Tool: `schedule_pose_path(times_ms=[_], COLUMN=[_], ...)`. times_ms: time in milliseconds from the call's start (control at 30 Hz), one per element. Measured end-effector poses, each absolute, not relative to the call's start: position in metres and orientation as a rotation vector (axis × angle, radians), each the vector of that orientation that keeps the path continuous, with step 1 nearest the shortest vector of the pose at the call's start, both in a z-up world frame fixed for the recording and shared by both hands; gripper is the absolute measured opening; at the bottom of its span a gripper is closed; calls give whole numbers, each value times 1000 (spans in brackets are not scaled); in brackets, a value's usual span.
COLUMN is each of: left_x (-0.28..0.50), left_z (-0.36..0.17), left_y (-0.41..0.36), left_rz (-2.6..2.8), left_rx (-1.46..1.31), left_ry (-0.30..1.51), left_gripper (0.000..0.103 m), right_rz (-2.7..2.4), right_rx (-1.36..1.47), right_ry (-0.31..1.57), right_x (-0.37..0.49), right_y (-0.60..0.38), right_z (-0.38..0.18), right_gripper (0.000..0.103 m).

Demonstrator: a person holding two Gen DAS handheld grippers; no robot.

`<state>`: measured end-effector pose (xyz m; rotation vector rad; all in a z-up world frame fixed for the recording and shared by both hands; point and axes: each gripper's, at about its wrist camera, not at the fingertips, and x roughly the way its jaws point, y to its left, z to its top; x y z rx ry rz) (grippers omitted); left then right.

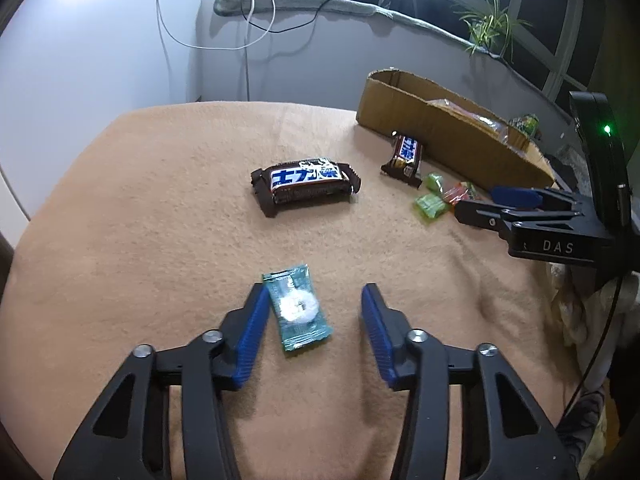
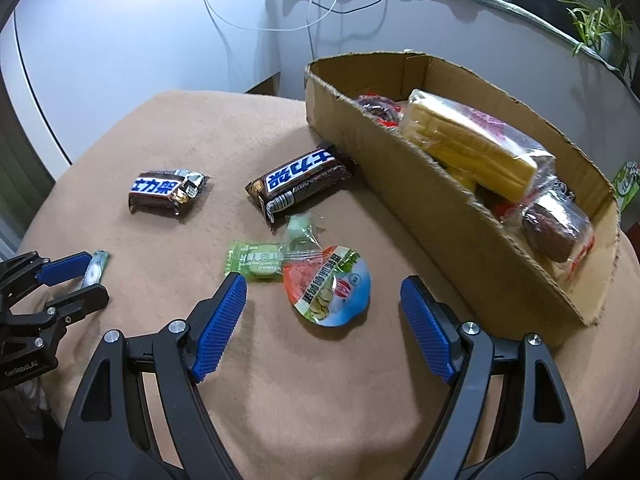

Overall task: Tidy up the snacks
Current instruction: 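Grasp the green mint candy with the left tool while the right grasps the jelly cup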

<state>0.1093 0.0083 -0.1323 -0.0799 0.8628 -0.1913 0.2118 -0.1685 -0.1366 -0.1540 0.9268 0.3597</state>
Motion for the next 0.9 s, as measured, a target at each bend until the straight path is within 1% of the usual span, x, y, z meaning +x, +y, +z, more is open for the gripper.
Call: schedule_pose_path(times_ms=[33, 67, 133, 233, 267, 333, 433, 467, 567, 900], left_x=[110, 110, 110, 109, 110, 111, 110, 110, 110, 110], left_z=[-133, -134, -135, -136, -136, -136, -136, -136, -135, -134], left_y=[8, 7, 6, 4, 4, 4, 4, 4, 6, 10], left_rz=[-190, -186, -181, -179, -181, -182, -180, -179, -179, -189], left_rx=[-74, -66, -56, -40, -38, -38, -38, -39, -49, -82], left_ry=[863, 862, 858, 852, 852, 851, 847, 846, 846, 848], left_gripper=[41, 38, 37, 35, 32, 29, 25, 25, 23, 23], right_rz=[357, 356, 357, 348, 344, 334, 332, 332, 337, 344], right_rx=[-156, -156, -151, -143, -139, -131, -125, -127, -126, -94], right_ry=[930, 935, 954, 951, 949, 944, 943, 942, 938, 923], right_x=[213, 214, 217, 218, 218, 218, 218, 218, 215, 207], right_y=[-168, -168, -168, -170, -171, -173, -174, -174, -174, -181], right_z=[-138, -139, -143, -143, -143, -142, -142, -142, -140, -136], right_gripper=[81, 73, 66, 60, 54, 46, 43, 40, 34, 31])
